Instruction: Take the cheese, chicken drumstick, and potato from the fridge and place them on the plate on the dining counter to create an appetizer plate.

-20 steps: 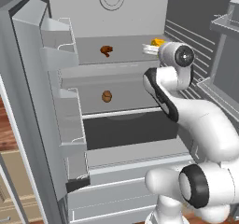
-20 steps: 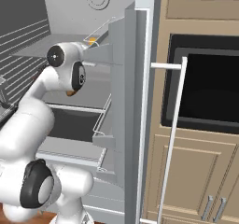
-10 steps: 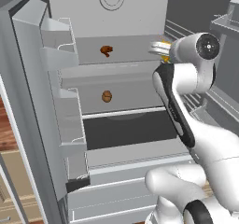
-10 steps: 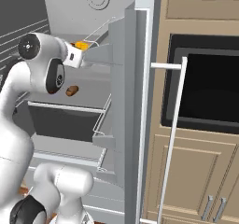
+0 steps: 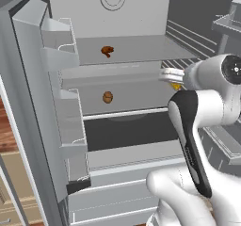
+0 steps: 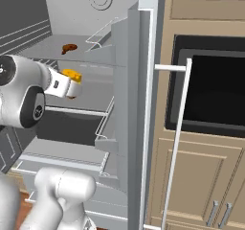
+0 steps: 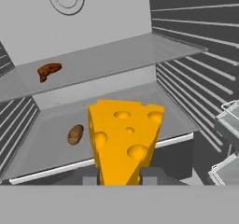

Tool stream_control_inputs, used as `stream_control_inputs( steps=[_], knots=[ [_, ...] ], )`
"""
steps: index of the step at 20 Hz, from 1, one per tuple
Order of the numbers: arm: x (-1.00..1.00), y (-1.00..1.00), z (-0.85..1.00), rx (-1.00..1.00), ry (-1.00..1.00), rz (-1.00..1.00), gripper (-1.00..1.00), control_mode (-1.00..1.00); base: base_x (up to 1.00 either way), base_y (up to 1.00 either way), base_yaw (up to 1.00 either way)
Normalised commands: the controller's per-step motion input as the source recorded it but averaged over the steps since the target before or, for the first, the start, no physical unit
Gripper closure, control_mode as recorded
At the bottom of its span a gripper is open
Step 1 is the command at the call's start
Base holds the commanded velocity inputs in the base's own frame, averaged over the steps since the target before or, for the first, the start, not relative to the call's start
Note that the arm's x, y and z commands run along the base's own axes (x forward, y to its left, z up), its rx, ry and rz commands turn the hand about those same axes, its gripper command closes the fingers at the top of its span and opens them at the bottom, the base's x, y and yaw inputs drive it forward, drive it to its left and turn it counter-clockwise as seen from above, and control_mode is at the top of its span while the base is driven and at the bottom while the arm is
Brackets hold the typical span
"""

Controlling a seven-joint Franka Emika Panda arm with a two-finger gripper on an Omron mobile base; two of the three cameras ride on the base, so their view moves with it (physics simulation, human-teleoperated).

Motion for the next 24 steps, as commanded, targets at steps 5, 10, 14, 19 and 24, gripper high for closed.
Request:
stream_control_inputs(
  steps=[5, 10, 14, 19, 24],
  knots=[
    [-0.47, 0.00, -0.62, 0.00, 0.08, 0.02, 1.00, -1.00, 0.00, 0.00, 0.00],
    [-0.08, 0.05, -0.21, 0.00, 0.03, 0.00, 1.00, 1.00, -0.07, 0.03, 0.00],
    [0.00, 0.00, 0.00, 0.00, 0.00, 0.00, 1.00, 1.00, -0.87, 0.25, 0.00],
    [0.00, 0.00, 0.00, 0.00, 0.00, 0.00, 1.00, 1.00, -1.00, 0.49, 0.00],
    [0.00, 0.00, 0.00, 0.00, 0.00, 0.00, 1.00, 1.00, -1.00, 0.58, -0.08]
  ],
)
